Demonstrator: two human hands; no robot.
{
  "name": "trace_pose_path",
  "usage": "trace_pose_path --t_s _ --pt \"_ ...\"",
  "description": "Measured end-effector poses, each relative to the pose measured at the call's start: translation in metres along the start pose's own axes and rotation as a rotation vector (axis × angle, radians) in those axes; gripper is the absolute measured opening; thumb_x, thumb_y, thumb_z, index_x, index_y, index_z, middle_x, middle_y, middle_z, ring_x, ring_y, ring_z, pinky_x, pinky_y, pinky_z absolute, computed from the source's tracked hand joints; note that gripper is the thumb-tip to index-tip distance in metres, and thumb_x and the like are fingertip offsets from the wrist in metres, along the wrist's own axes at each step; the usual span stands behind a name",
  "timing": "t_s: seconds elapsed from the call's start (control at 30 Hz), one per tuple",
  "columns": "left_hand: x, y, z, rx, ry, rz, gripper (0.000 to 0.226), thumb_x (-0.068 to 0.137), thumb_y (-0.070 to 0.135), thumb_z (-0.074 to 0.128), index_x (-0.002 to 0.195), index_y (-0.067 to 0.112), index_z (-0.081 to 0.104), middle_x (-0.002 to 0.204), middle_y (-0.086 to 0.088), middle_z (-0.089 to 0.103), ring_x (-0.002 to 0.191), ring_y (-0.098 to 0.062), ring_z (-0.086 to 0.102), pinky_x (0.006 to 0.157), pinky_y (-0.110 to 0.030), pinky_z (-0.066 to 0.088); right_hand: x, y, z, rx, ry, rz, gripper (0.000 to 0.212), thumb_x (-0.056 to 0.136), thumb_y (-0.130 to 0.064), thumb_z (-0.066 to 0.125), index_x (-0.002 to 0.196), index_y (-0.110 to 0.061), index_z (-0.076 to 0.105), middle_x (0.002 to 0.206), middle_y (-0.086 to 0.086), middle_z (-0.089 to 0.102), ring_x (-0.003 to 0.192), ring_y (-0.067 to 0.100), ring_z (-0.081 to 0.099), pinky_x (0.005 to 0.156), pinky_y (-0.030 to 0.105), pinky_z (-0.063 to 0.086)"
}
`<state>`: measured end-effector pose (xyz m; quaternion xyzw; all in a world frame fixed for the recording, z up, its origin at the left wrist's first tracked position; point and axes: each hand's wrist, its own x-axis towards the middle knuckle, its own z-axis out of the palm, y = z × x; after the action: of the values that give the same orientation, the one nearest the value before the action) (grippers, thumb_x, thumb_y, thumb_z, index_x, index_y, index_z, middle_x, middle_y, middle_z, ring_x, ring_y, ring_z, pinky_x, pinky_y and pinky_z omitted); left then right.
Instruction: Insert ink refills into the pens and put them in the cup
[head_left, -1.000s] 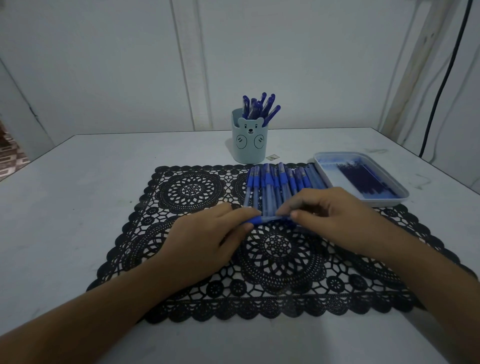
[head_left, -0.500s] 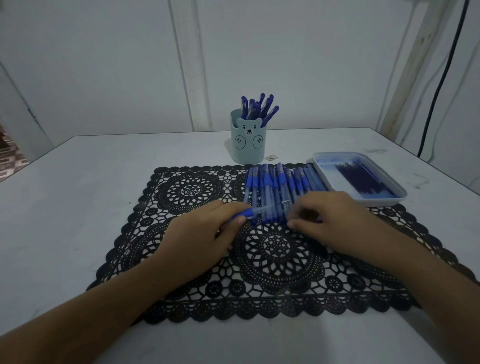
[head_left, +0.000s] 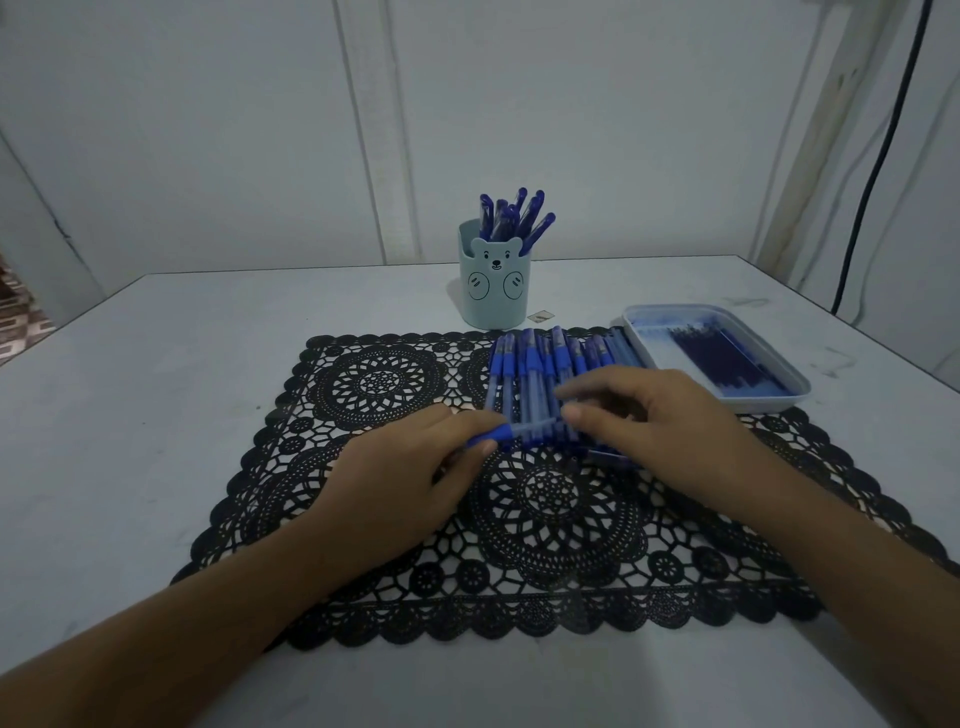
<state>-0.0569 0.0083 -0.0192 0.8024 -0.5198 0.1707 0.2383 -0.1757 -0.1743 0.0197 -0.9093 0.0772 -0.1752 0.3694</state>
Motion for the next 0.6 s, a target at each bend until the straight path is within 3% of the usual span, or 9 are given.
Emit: trace_pose_path --t_s 0.1,0.2,0.3,0.37,0.47,0.53,0.6 --pt "0.0 0.0 0.0 0.001 0.002 0.009 0.035 0.09 0.044 0.035 0.114 0.034 0.058 0.076 0.02 0.051 0.066 0.0 0.047 0.051 -0.003 0.031 0.001 0.002 0.002 0.092 -0.03 0.033 0.009 0.084 -0.024 0.061 0.08 -0.028 0.067 0.07 -0.011 0.067 0.06 -0.003 0.057 0.06 0.009 0.045" --pt "0.0 -0.003 0.001 -0.055 0.009 -0.021 0.037 0.089 0.044 0.035 0.115 0.032 0.058 0.081 0.018 0.058 0.07 0.0 0.051 0.056 -0.005 0.038 0.005 0.009 -0.006 0.299 0.034 0.121 0.012 0.087 -0.014 0.056 0.08 -0.017 0.065 0.061 -0.01 0.065 0.054 -0.002 0.054 0.053 0.011 0.045" --pt "0.001 -0.006 0.004 -0.107 0.041 -0.063 0.039 0.088 0.044 0.035 0.115 0.028 0.059 0.089 0.014 0.063 0.076 -0.001 0.055 0.065 -0.018 0.048 0.014 0.022 -0.017 0.561 0.237 0.238 0.015 0.09 -0.009 0.051 0.081 -0.012 0.061 0.063 -0.004 0.063 0.056 0.007 0.051 0.051 0.019 0.044" --pt "0.001 -0.008 0.005 -0.124 0.057 -0.084 0.04 0.088 0.044 0.035 0.114 0.026 0.061 0.091 0.013 0.064 0.078 -0.002 0.057 0.068 -0.023 0.049 0.018 0.029 -0.028 0.625 0.464 0.283 0.014 0.091 -0.009 0.05 0.082 -0.011 0.061 0.067 -0.001 0.06 0.058 0.009 0.049 0.053 0.02 0.042" --pt "0.002 -0.009 0.006 -0.125 0.069 -0.09 0.041 0.087 0.044 0.035 0.11 0.024 0.062 0.089 0.013 0.063 0.077 -0.003 0.057 0.067 -0.026 0.05 0.018 0.04 -0.038 0.317 0.749 0.207 0.01 0.09 -0.015 0.053 0.089 -0.009 0.062 0.073 -0.002 0.061 0.066 0.01 0.053 0.062 0.024 0.043" --pt "0.002 -0.009 0.006 -0.125 0.067 -0.091 0.041 0.087 0.044 0.035 0.109 0.024 0.063 0.088 0.014 0.063 0.077 -0.003 0.057 0.067 -0.026 0.05 0.015 0.043 -0.035 0.012 0.764 0.122 0.01 0.089 -0.016 0.054 0.09 -0.009 0.061 0.08 -0.002 0.061 0.074 0.011 0.054 0.068 0.019 0.038" --pt "0.002 -0.008 0.005 -0.135 0.061 -0.111 0.042 0.085 0.046 0.035 0.108 0.026 0.063 0.088 0.015 0.063 0.077 -0.003 0.057 0.068 -0.026 0.049 0.014 0.047 -0.026 -0.211 0.699 0.058 0.009 0.089 -0.012 0.054 0.089 -0.006 0.061 0.079 0.0 0.059 0.071 0.012 0.052 0.064 0.013 0.032"
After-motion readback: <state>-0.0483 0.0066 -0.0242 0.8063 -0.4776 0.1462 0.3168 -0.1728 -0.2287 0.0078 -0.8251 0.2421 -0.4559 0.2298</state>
